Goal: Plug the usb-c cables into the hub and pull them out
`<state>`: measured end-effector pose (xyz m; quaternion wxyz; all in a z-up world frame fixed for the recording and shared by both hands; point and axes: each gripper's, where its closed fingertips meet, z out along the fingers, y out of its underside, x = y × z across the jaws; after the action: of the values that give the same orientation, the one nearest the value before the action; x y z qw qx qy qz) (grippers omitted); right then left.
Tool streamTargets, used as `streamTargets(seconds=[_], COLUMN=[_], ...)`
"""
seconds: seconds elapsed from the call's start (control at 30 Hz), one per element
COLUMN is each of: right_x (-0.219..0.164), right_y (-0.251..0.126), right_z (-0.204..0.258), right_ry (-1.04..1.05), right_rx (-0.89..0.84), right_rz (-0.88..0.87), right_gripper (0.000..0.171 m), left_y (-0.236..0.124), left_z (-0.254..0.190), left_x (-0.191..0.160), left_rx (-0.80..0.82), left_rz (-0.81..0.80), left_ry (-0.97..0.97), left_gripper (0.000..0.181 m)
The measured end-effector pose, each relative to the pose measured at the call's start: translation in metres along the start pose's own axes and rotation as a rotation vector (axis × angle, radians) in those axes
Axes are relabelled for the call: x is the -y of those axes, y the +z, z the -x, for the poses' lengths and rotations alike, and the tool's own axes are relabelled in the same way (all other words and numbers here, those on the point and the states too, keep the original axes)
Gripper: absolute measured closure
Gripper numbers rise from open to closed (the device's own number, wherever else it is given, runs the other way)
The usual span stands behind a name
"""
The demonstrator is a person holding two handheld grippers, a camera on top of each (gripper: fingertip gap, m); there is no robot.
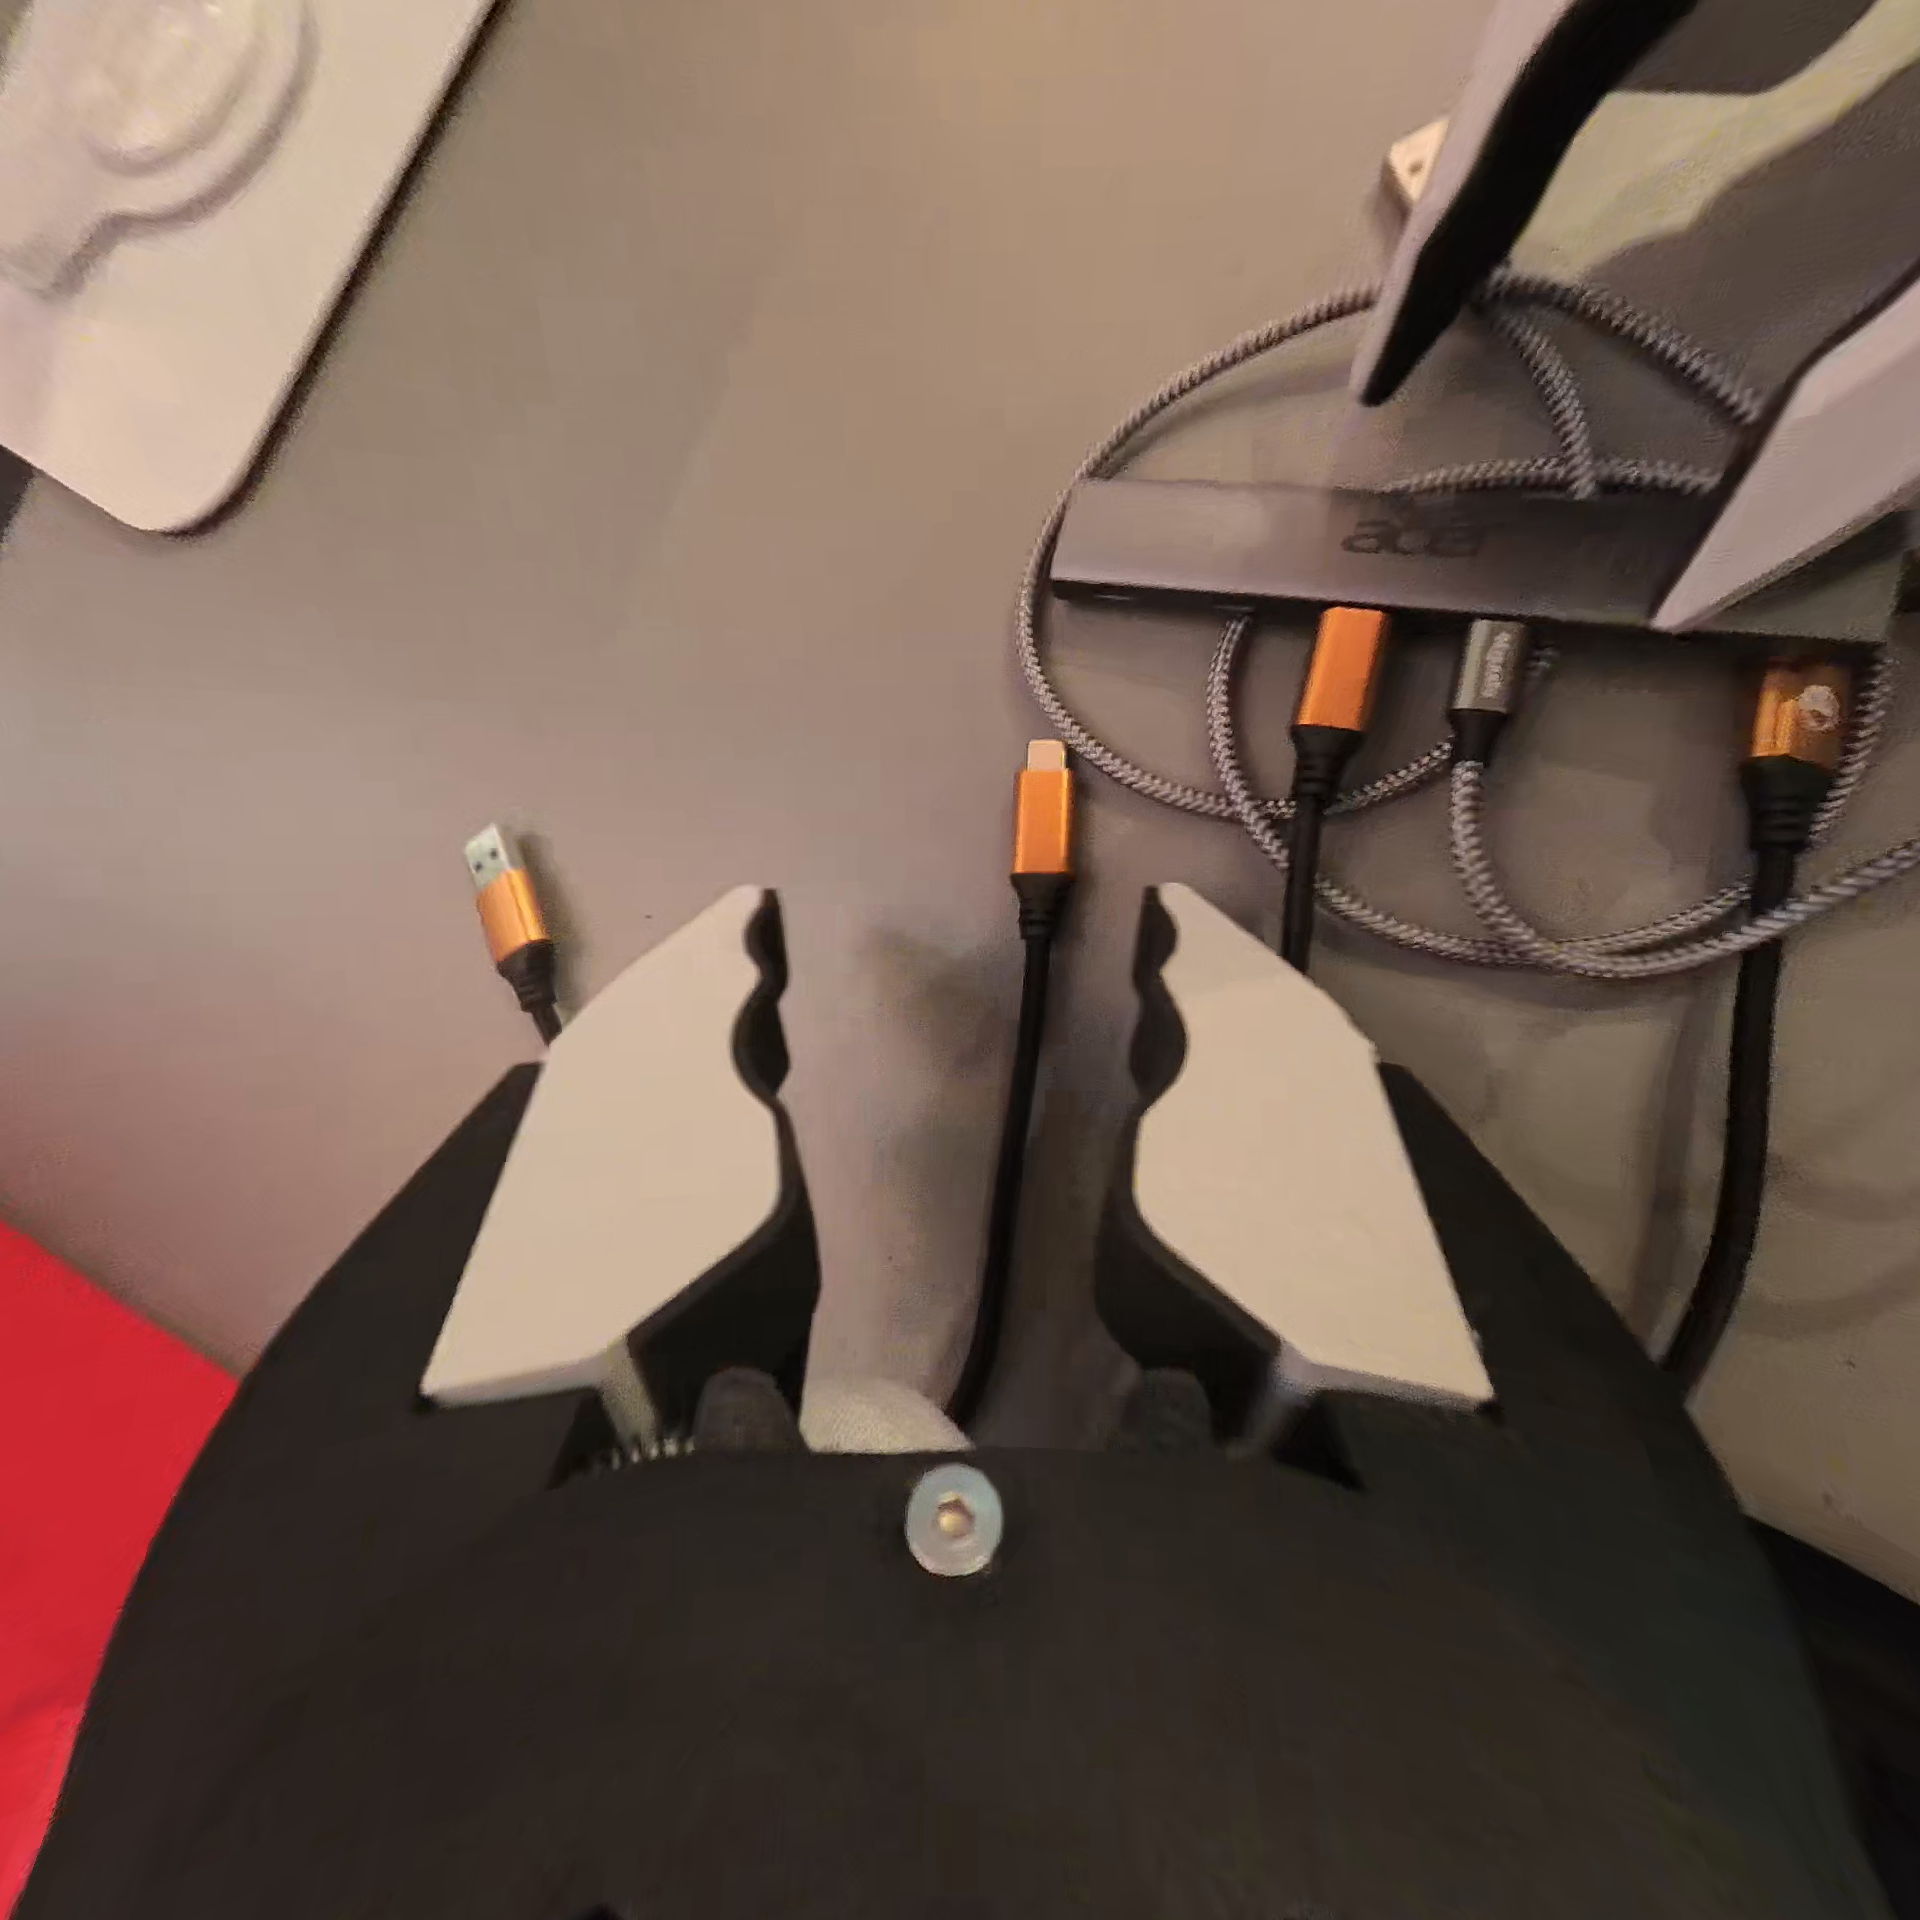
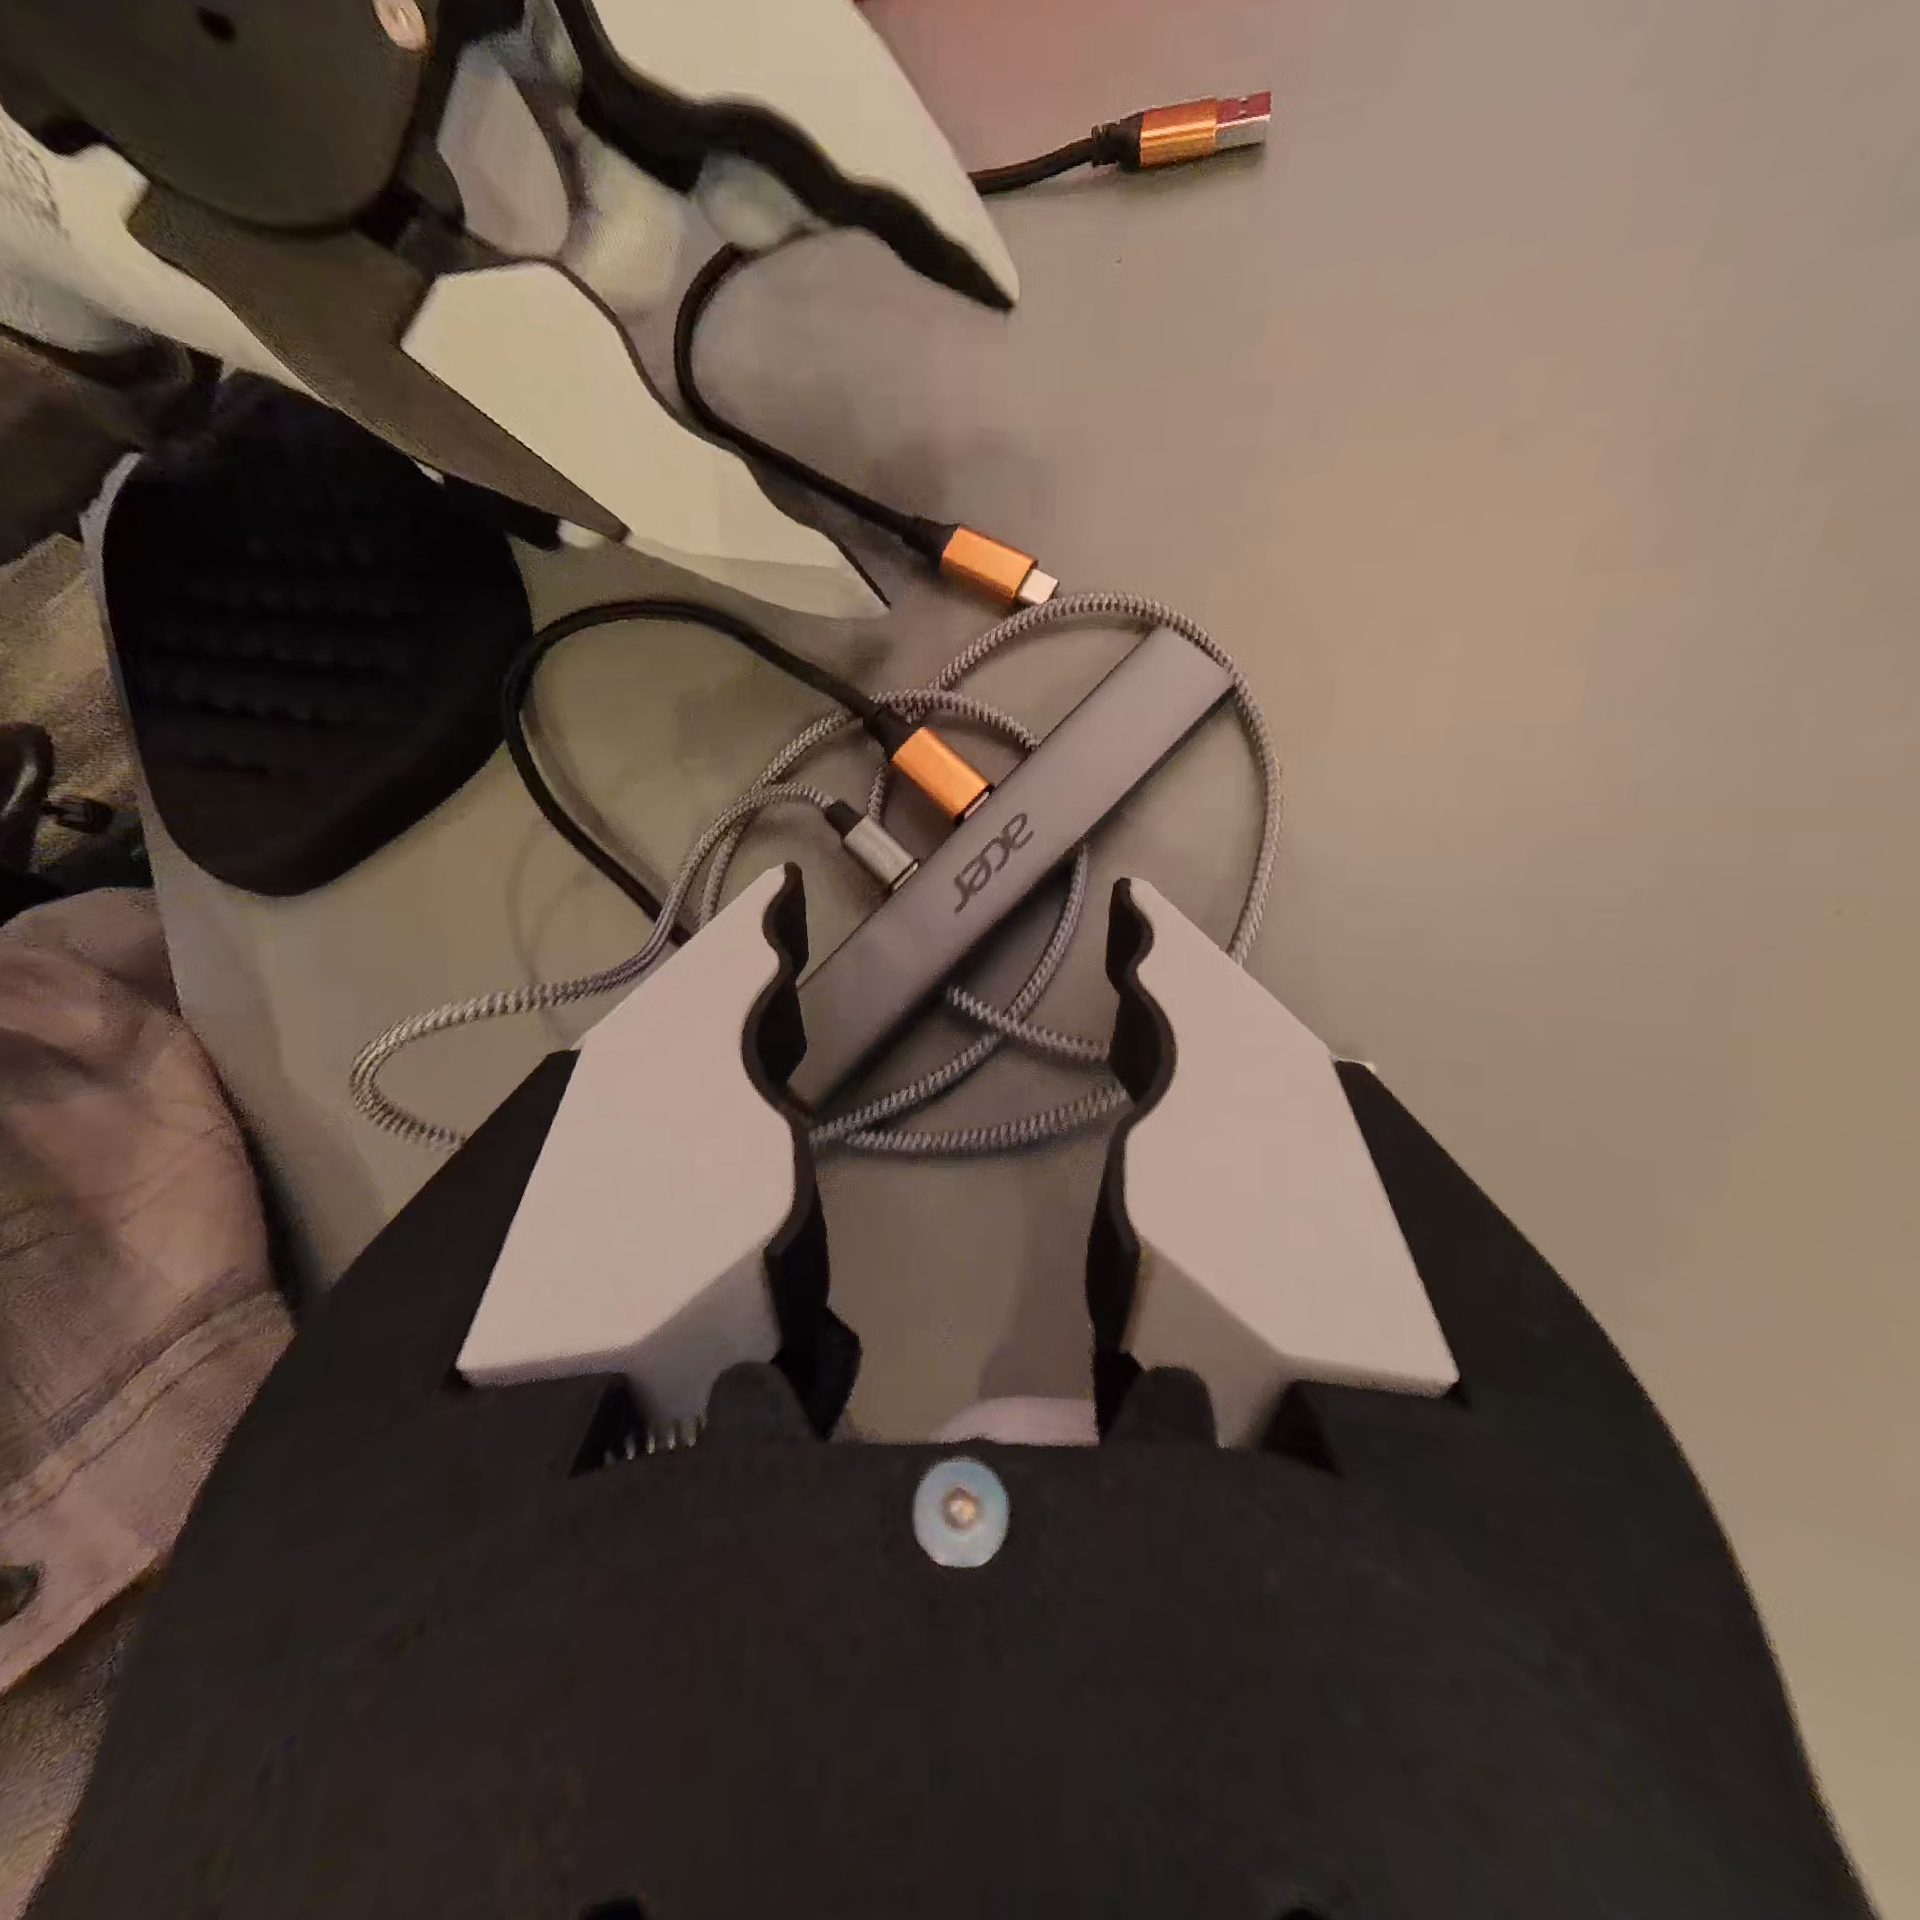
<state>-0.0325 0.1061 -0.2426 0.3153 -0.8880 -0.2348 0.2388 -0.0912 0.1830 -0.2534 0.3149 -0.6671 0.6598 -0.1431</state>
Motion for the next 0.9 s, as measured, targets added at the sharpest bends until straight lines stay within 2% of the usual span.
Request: streamTargets(seconds=[0.03, 0.1, 0.17, 0.3, 0.43, 0.5, 0.6, 0.67, 0.8, 0.9], right_x=[-0.001, -0.004, -0.005, -0.014, -0.017, -0.014, -0.006, 0.003, 0.027, 0.036], right_y=[-0.006, -0.017, -0.026, -0.031, -0.032, -0.034, -0.038, -0.043, -0.053, -0.059], right_z=[0.001, 0.007, 0.017, 0.025, 0.03, 0.028, 0.017, 0.01, 0.008, 0.009], right_ry=[0.005, 0.067, 0.144, 0.141, 0.141, 0.135, 0.145, 0.187, 0.321, 0.357], right_rx=[-0.01, 0.038, 0.121, 0.153, 0.171, 0.168, 0.145, 0.162, 0.348, 0.476], right_rz=[-0.009, -0.037, -0.072, -0.079, -0.104, -0.135, -0.182, -0.232, -0.328, -0.325], right_gripper=[0.116, 0.12, 0.122, 0.123, 0.123, 0.122, 0.113, 0.106, 0.095, 0.097], left_y=[-0.006, -0.02, -0.022, 0.004, 0.009, 0.01, 0.005, -0.001, -0.022, -0.038], left_z=[-0.003, -0.023, -0.048, -0.06, -0.059, -0.059, -0.061, -0.055, -0.058, -0.056], left_x=[0.006, 0.027, 0.034, 0.017, 0.021, 0.022, 0.032, 0.044, 0.076, 0.096], left_rx=[-0.009, -0.1, -0.2, -0.184, -0.194, -0.184, -0.117, -0.013, 0.138, 0.259], left_rz=[-0.016, -0.101, -0.087, 0.069, 0.07, 0.057, -0.014, -0.078, -0.252, -0.35], left_ry=[0.0, -0.004, 0.031, 0.157, 0.125, 0.123, 0.166, 0.216, 0.371, 0.432], left_gripper=[0.115, 0.122, 0.128, 0.159, 0.173, 0.174, 0.174, 0.174, 0.174, 0.174])
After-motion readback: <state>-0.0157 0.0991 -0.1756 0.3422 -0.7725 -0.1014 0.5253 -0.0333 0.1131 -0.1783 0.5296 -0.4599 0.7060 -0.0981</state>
